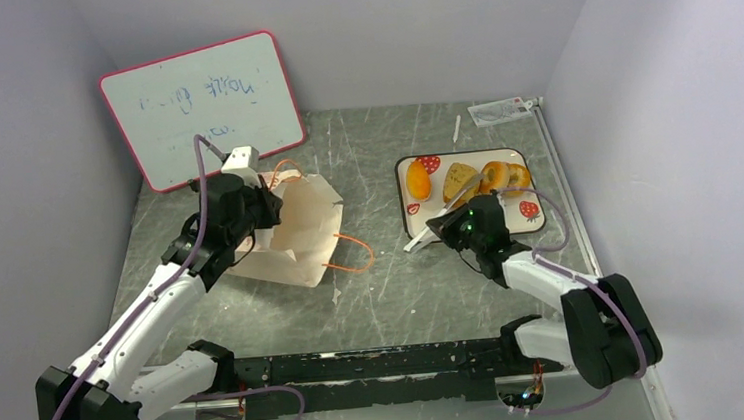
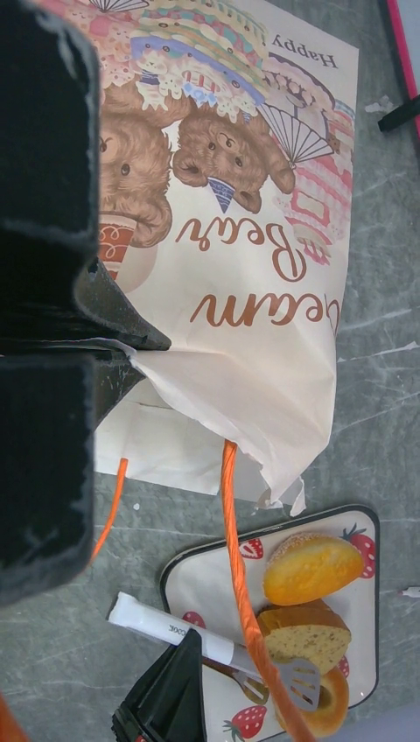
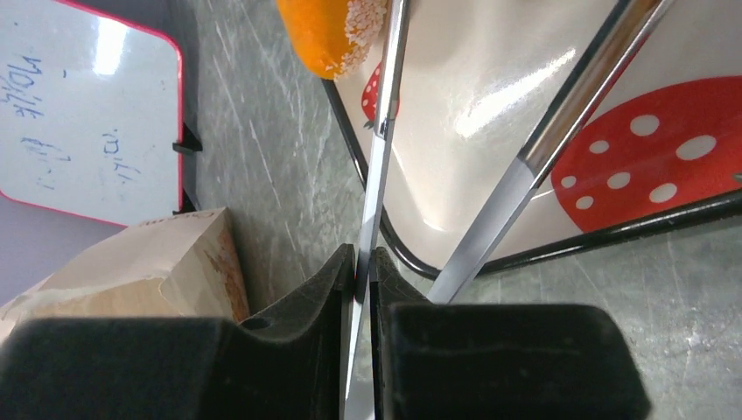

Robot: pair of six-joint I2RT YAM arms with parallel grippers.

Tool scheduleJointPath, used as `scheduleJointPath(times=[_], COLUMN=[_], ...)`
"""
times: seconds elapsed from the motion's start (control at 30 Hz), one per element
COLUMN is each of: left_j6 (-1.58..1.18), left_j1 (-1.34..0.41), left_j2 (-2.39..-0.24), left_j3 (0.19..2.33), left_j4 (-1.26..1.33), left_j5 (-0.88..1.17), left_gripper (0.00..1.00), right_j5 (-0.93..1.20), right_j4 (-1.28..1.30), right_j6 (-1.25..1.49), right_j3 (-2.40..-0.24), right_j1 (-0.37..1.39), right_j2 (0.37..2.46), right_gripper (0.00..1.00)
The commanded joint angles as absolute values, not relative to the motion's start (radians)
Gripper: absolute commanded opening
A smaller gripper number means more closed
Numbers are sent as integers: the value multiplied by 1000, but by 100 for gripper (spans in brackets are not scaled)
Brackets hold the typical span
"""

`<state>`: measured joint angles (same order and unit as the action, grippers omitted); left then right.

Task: Take the fake bread out of the paper bag
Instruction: Pick up the clamp from the container.

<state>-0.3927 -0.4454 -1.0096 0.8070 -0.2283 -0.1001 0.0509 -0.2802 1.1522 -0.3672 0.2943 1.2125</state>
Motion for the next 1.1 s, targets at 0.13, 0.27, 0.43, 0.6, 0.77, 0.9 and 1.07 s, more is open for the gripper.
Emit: scheduleJointPath(times=[0.13, 0.27, 0.43, 0.6, 0.77, 0.9, 1.07], left_j6=[-416, -406, -383, -377, -377, -342, -324], left_j1=[-439, -439, -439, -439, -439, -439, -439], left_j2=[-982, -974, -968, -963, -956, -949, -934], left_j3=[841, 844, 839, 830, 827, 824, 806], left_j4=[-219, -223, -219, -208, -210, -207, -185], left_j5=[-87, -87, -76, -63, -53, -54, -37], left_gripper=[7, 7, 7, 7, 7, 7, 7], right_j5=[21, 30, 38, 47, 49, 45, 53], right_j4=[-160, -105, -32, 39, 137, 237, 369], right_j6=[1120, 1107, 1095, 1097, 1095, 1084, 1074], right_j3=[-366, -375, -374, -359, -367, -381, -398], right_j1=[306, 308, 307, 307, 309, 310, 311], right_j2=[1089, 1034, 974, 888, 779, 692, 575], right_gripper=[13, 12, 12, 12, 10, 9, 8])
